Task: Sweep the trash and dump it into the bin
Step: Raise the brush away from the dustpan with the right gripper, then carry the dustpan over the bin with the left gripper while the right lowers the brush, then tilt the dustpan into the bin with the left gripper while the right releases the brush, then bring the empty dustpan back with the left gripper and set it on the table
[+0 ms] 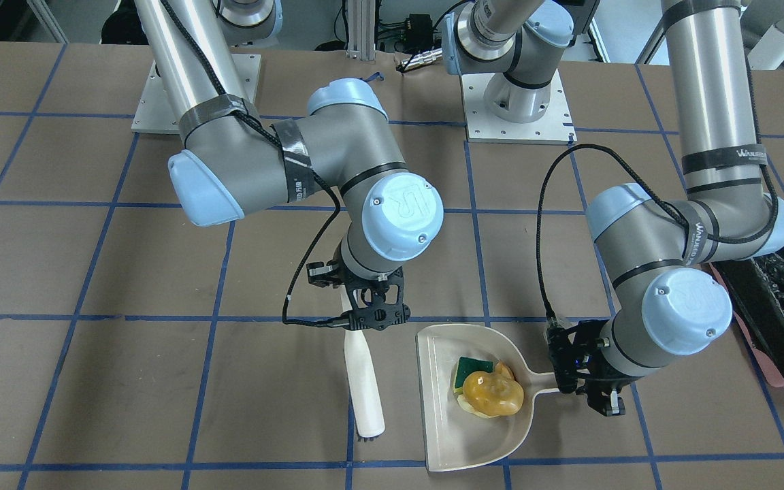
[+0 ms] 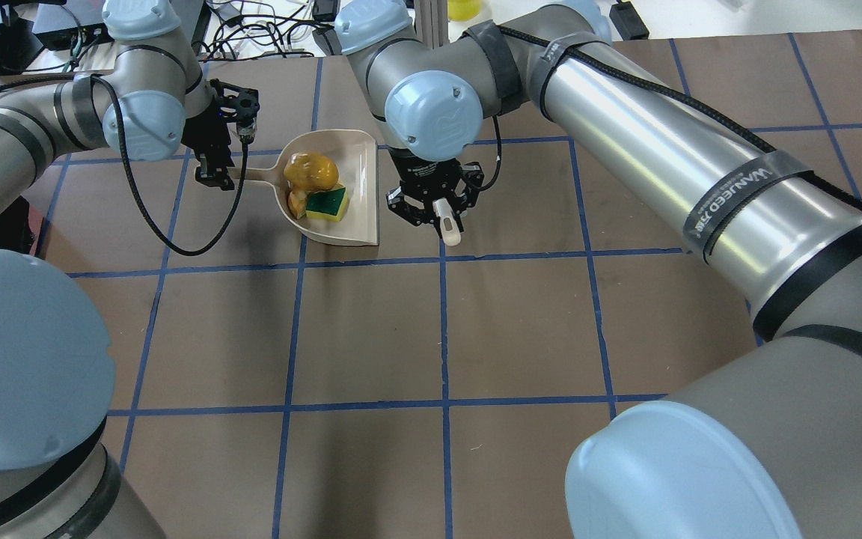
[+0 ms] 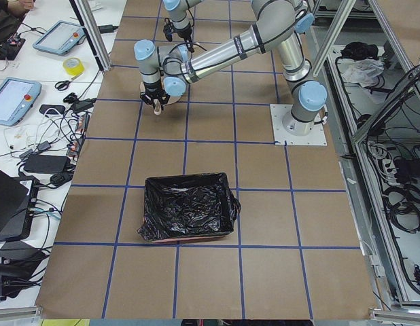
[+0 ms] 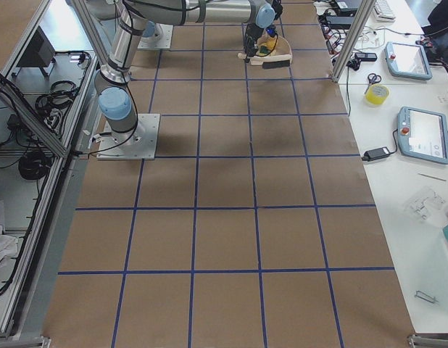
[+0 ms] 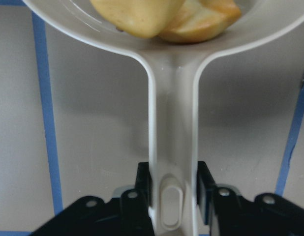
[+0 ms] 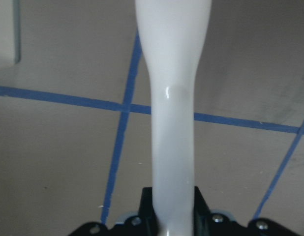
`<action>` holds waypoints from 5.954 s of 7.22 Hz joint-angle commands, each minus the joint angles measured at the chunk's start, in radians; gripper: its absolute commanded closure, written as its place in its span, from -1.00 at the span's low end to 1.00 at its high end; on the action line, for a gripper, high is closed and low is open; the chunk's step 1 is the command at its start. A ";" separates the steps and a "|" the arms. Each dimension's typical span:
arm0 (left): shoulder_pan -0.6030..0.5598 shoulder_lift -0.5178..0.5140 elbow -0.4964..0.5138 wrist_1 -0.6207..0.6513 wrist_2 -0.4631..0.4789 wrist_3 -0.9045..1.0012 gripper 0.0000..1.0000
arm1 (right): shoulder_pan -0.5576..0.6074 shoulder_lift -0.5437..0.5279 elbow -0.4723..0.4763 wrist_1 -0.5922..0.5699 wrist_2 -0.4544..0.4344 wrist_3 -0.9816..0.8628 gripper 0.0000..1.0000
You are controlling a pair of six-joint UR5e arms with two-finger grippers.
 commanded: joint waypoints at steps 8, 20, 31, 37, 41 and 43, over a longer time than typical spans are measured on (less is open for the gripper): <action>0.256 0.160 0.022 -0.224 -0.168 0.190 1.00 | -0.573 -0.243 0.354 -0.157 -0.090 -0.328 0.77; 0.864 -0.078 0.573 -0.474 -0.021 1.168 1.00 | -0.719 -0.217 0.507 -0.390 -0.061 -0.570 0.66; 0.848 -0.031 0.374 0.034 0.080 1.269 1.00 | -0.742 -0.214 0.513 -0.402 -0.064 -0.600 -0.76; 0.808 0.087 0.210 0.173 0.163 1.268 1.00 | -0.733 -0.461 0.431 -0.228 -0.055 -0.590 -1.00; 0.802 0.104 0.144 0.301 0.200 1.272 1.00 | -0.511 -0.542 0.323 -0.051 0.020 -0.290 -1.00; 0.804 0.115 0.171 0.209 0.125 1.331 1.00 | -0.390 -0.542 0.265 -0.043 0.045 -0.159 -1.00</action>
